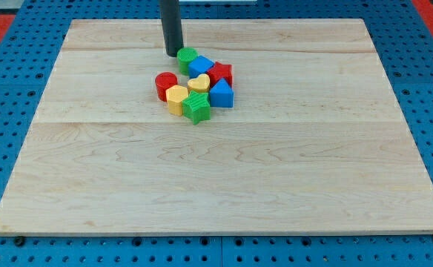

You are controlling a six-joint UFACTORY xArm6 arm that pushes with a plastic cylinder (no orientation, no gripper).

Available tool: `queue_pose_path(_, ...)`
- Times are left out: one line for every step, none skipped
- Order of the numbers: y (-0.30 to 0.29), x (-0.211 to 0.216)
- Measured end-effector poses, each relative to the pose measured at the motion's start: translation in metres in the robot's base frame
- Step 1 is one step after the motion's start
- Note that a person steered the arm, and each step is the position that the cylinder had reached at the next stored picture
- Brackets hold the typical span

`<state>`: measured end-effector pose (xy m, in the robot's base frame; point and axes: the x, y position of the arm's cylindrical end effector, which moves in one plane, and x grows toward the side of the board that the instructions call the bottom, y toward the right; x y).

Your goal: Move the red star into the group of blocks

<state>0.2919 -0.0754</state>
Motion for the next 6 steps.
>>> queue_pose_path(0.0,0.03)
queue_pose_path(0.0,0.051)
queue_pose_path(-0.001,0.063)
queue_pose_path(0.014,0.031)
queue_pose_path(0.1,0.019)
queue_pose_path(0.163,0.032)
